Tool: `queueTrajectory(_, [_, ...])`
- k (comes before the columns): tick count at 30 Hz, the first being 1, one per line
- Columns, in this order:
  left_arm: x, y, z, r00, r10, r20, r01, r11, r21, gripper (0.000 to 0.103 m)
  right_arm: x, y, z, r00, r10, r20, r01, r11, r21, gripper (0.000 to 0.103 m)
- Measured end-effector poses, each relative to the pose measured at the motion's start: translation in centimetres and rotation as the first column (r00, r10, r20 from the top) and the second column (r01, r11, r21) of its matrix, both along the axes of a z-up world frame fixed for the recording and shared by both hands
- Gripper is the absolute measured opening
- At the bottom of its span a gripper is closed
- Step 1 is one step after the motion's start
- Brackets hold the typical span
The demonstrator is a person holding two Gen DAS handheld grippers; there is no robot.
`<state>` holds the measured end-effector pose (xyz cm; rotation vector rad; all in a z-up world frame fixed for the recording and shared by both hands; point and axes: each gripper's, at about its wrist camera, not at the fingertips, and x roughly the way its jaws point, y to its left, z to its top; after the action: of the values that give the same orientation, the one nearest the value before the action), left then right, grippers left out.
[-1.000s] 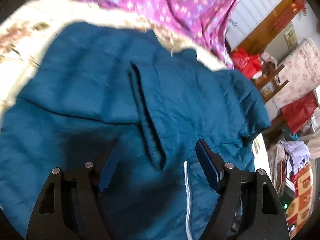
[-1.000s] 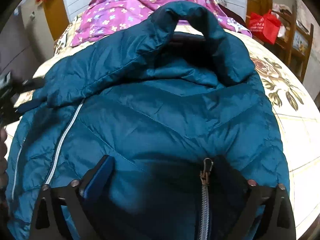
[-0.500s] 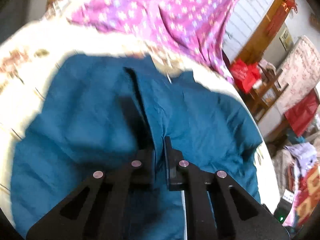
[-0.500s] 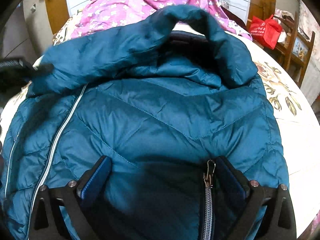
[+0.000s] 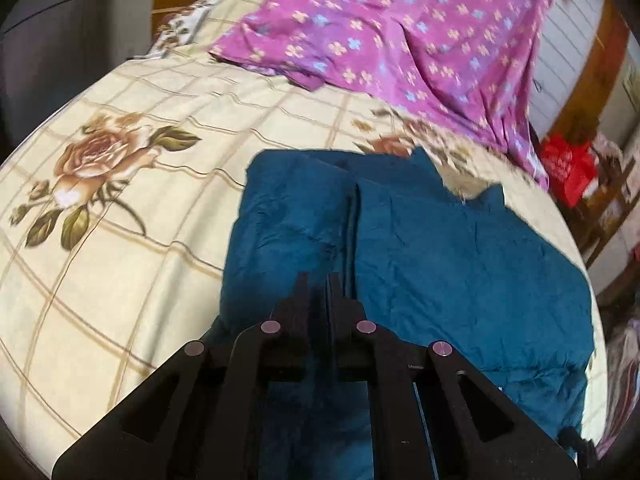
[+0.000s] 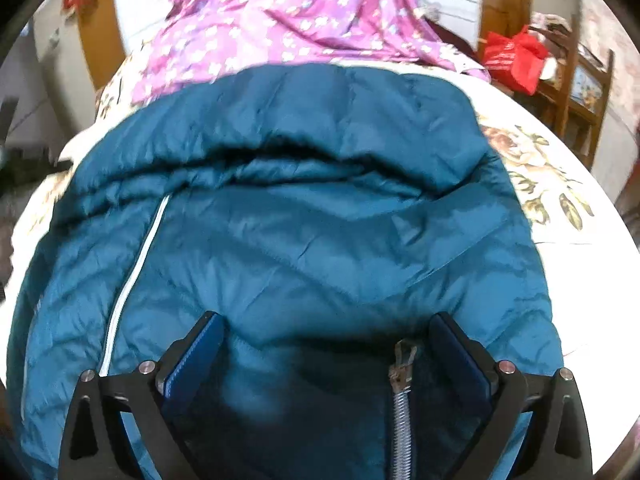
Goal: Fold large clothes
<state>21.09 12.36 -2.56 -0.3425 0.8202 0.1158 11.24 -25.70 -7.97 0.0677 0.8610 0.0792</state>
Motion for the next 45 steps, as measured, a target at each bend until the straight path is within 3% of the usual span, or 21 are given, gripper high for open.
queueTrajectory(5, [0.5, -3.9, 1.9, 0.995, -0.074, 0.067, 0.074, 0.997, 0.016, 0.007, -0.9, -1.9, 2.2, 0.988, -0.102, 0.112, 0.09, 0.99, 0.104, 0.094])
queueTrajectory(8, [2.8, -7.0, 2.0, 0.988, -0.142, 0.058, 0.14, 0.989, 0.041, 0.007, -0.8, -2.5, 2.2, 0.984, -0.143, 0.104, 0.132, 0.985, 0.112, 0.09])
queueTrajectory(10, [4.0, -8.1, 1.1, 0.988, -0.151, 0.024, 0.15, 0.987, 0.052, 0.007, -0.6, -2.7, 2.0, 0.985, -0.147, 0.09, 0.136, 0.984, 0.113, 0.09])
queueTrajectory(13, [5.2, -7.9, -2.9, 0.991, -0.048, -0.129, 0.065, 0.989, 0.132, 0.008, -0.4, -3.1, 2.0, 0.985, -0.148, 0.084, 0.139, 0.984, 0.111, 0.09])
queueTrajectory(17, [3.1, -6.5, -4.8, 0.998, -0.035, -0.059, 0.042, 0.991, 0.131, 0.007, 0.2, -3.9, 1.9, 0.983, -0.169, 0.066, 0.161, 0.981, 0.105, 0.089])
queueTrajectory(22, [2.2, -6.4, -5.0, 0.999, -0.038, -0.01, 0.039, 0.992, 0.12, 0.007, 2.2, -5.0, 5.1, 0.945, -0.228, 0.233, 0.219, 0.974, 0.065, 0.089])
queueTrajectory(24, [2.4, -6.3, -5.2, 0.999, -0.038, -0.013, 0.039, 0.993, 0.111, 0.007, 4.7, -4.7, 6.4, 0.951, -0.164, 0.264, 0.153, 0.986, 0.06, 0.089])
queueTrajectory(25, [2.3, -6.3, -5.1, 0.999, -0.039, -0.014, 0.04, 0.993, 0.108, 0.007, 6.7, -4.2, 6.5, 0.963, -0.083, 0.256, 0.067, 0.995, 0.07, 0.089])
queueTrajectory(27, [2.4, -6.1, -5.2, 0.999, -0.038, -0.017, 0.04, 0.994, 0.098, 0.007, 9.7, -3.8, 5.5, 0.975, -0.005, 0.221, -0.008, 0.998, 0.06, 0.089])
queueTrajectory(29, [2.4, -6.2, -5.3, 0.999, -0.037, -0.021, 0.039, 0.994, 0.102, 0.008, 13.0, -4.0, 2.3, 0.996, 0.074, 0.058, -0.077, 0.996, 0.053, 0.089])
queueTrajectory(30, [2.5, -6.3, -5.3, 0.999, -0.038, -0.023, 0.04, 0.994, 0.106, 0.008, 14.0, -4.3, 0.6, 0.996, 0.086, -0.012, -0.086, 0.996, 0.036, 0.089])
queueTrajectory(31, [2.5, -6.3, -5.3, 0.999, -0.037, -0.023, 0.04, 0.993, 0.111, 0.008, 14.3, -4.9, -0.2, 0.994, 0.107, -0.027, -0.105, 0.992, 0.068, 0.09])
queueTrajectory(32, [2.6, -6.4, -5.3, 0.999, -0.036, -0.025, 0.039, 0.993, 0.113, 0.008, 14.4, -5.3, -0.3, 0.992, 0.119, -0.033, -0.115, 0.989, 0.094, 0.091])
queueTrajectory(35, [2.6, -6.2, -5.3, 0.999, -0.031, -0.023, 0.033, 0.995, 0.098, 0.007, 15.2, -4.8, 1.0, 0.986, 0.112, -0.12, -0.11, 0.994, 0.024, 0.088])
queueTrajectory(37, [2.5, -6.0, -5.4, 0.999, -0.028, -0.023, 0.03, 0.995, 0.093, 0.007, 15.2, -4.5, 3.6, 0.996, 0.063, -0.06, -0.063, 0.998, -0.004, 0.08])
queueTrajectory(39, [2.5, -6.0, -5.4, 0.999, -0.027, -0.023, 0.029, 0.995, 0.096, 0.007, 15.5, -4.1, 7.1, 0.996, 0.017, 0.084, -0.021, 0.999, 0.042, 0.08])
queueTrajectory(41, [2.5, -6.0, -5.5, 0.999, -0.027, -0.023, 0.029, 0.995, 0.092, 0.007, 16.9, -3.3, 8.6, 0.988, -0.009, 0.152, -0.003, 0.997, 0.083, 0.082])
queueTrajectory(43, [2.5, -6.0, -5.5, 0.999, -0.027, -0.022, 0.029, 0.996, 0.088, 0.007, 19.0, -2.0, 8.1, 0.992, 0.001, 0.128, -0.013, 0.995, 0.096, 0.09])
queueTrajectory(45, [2.5, -6.0, -5.5, 0.999, -0.028, -0.022, 0.03, 0.995, 0.09, 0.008, 22.0, -1.5, 4.7, 1.0, -0.012, 0.001, 0.012, 0.998, 0.059, 0.091])
